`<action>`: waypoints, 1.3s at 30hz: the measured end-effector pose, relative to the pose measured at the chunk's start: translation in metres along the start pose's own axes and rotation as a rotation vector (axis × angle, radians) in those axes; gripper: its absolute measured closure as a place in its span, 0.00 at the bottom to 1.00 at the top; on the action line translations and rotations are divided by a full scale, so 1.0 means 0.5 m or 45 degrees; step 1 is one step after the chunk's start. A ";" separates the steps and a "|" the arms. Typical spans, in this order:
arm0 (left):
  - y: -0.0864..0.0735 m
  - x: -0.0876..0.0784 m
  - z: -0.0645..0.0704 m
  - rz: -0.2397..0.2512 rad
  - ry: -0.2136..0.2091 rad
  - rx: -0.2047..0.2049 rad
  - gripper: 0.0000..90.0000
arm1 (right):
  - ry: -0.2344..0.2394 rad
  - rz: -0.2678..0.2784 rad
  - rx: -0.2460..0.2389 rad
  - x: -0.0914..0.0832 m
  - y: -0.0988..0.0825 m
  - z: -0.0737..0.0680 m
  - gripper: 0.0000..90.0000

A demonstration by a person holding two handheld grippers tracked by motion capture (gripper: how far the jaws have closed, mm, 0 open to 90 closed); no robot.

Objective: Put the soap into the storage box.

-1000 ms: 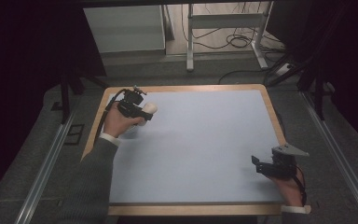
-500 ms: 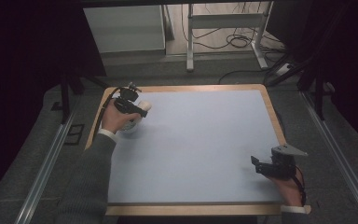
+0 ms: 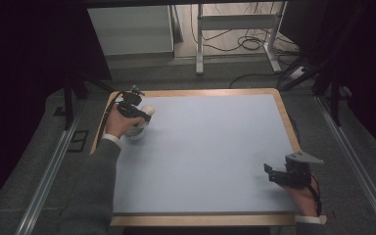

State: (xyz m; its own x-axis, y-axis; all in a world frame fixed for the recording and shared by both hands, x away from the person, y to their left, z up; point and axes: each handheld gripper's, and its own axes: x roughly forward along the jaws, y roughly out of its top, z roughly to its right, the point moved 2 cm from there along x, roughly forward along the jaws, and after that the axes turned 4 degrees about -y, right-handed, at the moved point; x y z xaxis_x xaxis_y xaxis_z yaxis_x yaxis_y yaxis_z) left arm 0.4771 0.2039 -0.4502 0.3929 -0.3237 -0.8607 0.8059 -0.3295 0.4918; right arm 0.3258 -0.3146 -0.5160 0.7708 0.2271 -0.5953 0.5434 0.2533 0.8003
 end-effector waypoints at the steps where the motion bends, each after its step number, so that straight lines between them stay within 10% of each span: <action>1: 0.000 0.001 -0.004 -0.001 0.000 -0.008 0.55 | -0.001 -0.002 0.001 0.000 0.000 0.000 0.14; 20: -0.024 0.038 -0.063 -0.028 0.040 -0.153 0.55 | -0.005 -0.015 0.004 0.002 -0.002 0.001 0.14; 39: -0.037 0.052 -0.062 -0.009 0.017 -0.155 0.47 | -0.004 -0.019 0.002 0.003 -0.003 0.001 0.14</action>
State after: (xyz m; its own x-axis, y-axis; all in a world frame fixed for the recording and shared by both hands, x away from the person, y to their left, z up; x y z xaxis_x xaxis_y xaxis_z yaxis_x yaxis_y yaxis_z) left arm 0.4863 0.2291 -0.4857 0.3924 -0.3094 -0.8662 0.8562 -0.2213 0.4669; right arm 0.3265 -0.3151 -0.5179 0.7638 0.2204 -0.6066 0.5551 0.2552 0.7917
